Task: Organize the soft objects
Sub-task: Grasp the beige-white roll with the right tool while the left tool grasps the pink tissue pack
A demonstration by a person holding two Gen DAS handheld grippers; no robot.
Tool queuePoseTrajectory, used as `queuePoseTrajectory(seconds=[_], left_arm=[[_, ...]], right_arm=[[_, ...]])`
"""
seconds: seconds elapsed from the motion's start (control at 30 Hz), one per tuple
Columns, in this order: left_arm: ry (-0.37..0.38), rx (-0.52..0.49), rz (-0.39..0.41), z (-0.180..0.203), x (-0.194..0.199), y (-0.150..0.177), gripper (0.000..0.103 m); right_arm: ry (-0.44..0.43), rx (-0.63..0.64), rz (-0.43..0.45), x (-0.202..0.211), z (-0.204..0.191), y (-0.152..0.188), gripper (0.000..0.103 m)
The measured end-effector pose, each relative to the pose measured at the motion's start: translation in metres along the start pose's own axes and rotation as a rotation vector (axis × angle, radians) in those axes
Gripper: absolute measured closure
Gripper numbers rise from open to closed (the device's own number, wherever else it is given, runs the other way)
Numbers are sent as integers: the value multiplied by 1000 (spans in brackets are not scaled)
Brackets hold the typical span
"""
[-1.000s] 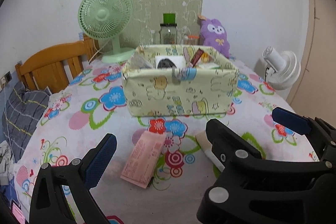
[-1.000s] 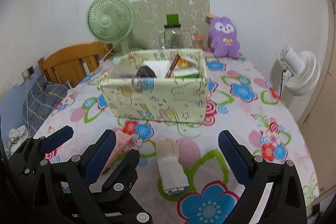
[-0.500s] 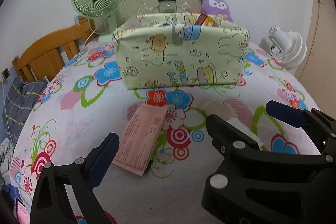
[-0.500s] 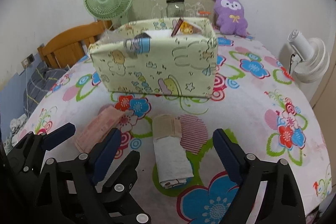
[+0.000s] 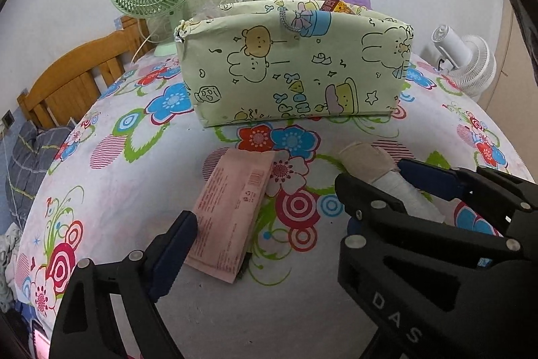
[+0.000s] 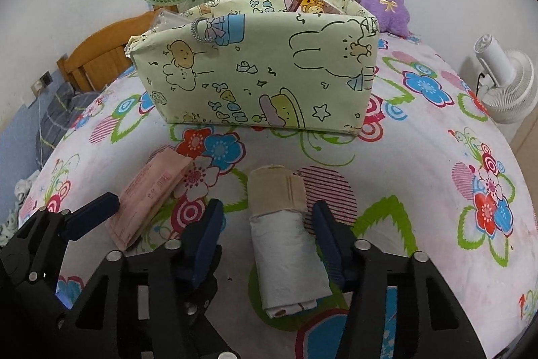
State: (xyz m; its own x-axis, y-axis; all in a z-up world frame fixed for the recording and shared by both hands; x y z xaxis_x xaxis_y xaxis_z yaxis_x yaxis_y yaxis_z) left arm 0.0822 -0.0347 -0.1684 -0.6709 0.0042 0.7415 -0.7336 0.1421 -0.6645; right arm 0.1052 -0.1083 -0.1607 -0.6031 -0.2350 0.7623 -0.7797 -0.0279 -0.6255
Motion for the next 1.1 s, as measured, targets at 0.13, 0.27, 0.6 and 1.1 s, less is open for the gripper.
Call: queuePoseTrajectory(seconds=[0.13, 0.27, 0.6, 1.1], left_arm=[[0, -2, 5, 0, 0, 0, 11], [4, 6, 6, -1, 1, -1, 11], [-2, 26, 37, -14, 7, -7, 11], [21, 23, -11, -36, -18, -14, 27]], right_arm=[[20, 4, 1, -2, 0, -1, 66], [6, -4, -2, -1, 0, -1, 75], [-18, 10, 22, 6, -12, -9, 81], [-27, 34, 6, -8, -31, -18, 81]])
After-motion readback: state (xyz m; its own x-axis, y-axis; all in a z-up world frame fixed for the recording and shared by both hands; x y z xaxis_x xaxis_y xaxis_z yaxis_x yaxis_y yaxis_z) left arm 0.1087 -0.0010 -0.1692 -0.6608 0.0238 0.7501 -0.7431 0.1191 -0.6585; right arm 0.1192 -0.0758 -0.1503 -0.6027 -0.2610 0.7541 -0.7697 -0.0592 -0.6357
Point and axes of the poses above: each gripper's, at about its wrist camera, not at the fingertips, and x roughly against the way its jaws point, z to its right, y to its underside, the point moved 2 cm from there along -x, roughly the way its jaws point, and after that the axes turned 3 degrees about -y, right-handed, at the moved point
